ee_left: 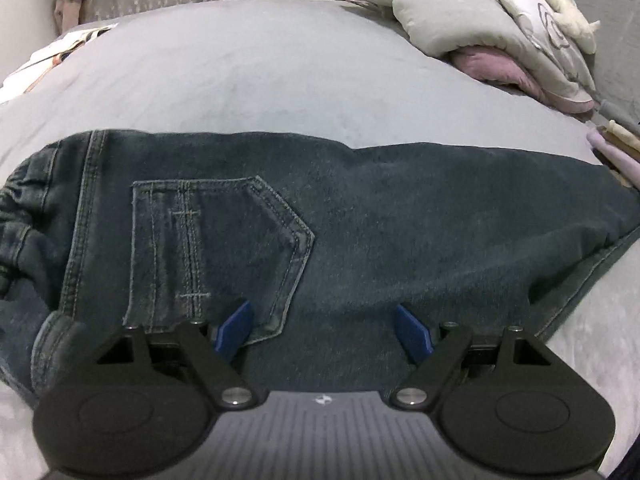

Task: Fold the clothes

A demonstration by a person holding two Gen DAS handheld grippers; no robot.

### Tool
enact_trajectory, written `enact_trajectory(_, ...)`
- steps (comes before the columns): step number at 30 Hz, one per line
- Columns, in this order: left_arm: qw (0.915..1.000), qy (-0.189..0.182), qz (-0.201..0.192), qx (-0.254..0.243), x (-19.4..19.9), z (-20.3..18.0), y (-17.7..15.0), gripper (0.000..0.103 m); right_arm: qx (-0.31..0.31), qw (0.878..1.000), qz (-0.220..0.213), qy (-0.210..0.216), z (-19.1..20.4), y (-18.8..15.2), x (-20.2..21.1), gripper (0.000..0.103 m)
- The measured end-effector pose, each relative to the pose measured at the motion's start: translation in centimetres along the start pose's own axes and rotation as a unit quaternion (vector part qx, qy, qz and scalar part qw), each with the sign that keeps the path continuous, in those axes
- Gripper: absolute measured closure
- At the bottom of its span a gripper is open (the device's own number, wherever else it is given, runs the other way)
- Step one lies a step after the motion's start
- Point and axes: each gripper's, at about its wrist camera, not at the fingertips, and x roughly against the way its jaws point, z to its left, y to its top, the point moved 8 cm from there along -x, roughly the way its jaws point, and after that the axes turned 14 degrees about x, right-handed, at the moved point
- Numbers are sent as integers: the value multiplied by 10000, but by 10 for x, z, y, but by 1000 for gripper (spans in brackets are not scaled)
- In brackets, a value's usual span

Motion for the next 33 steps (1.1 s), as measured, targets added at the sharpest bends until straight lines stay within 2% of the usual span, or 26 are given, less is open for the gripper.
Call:
enact_trajectory(1,10000,22,-3,-22,1,1,0,25,91,9999,24,64,6,-1,-1,86)
enact_trajectory(3,10000,68,-11,-64,2,2,-1,26,224,9997,-54,5,15,1,6,97)
enact_trajectory(6,9996,155,-35,-252,8,4,-2,30,9,9989,-361,313,19,11,29,99)
enact_trajectory(9,9993,7,38,-372,16,14,0,33,-341,9945,-662,734,16,20,55,99)
enact_trajectory(11,9992,-171,121,-333,20,23,1,37,-412,9953,-553,680,10,16,51,99)
enact_trajectory(14,9988,-390,165,-226,25,30,3,46,-322,9968,-621,386,7,19,51,98)
enact_trajectory(17,9972,-726,150,-4,33,34,9,44,-232,9973,-689,92,5,22,51,96)
enact_trajectory(20,9944,-1003,-211,-245,43,12,14,37,-141,9968,-756,-202,2,25,51,82)
enact_trajectory(22,9961,-797,-360,-111,36,4,18,36,-12,9961,-830,-284,7,27,53,66)
enact_trajectory(24,9970,-580,-505,31,28,-4,22,35,552,9931,-1007,249,53,28,59,61)
enact_trajectory(27,9972,-435,-606,-25,15,-26,19,34,1635,9812,-761,690,128,9,48,60)
enact_trajectory(29,9971,-340,-672,-67,7,-41,17,31,2519,9615,-599,919,189,-16,39,60)
enact_trajectory(31,9969,-245,-737,-109,-1,-56,15,30,2989,9456,-545,1163,232,-39,37,59)
enact_trajectory(33,9979,55,-554,-319,-14,-60,2,29,3313,9333,-532,1283,258,-55,38,54)
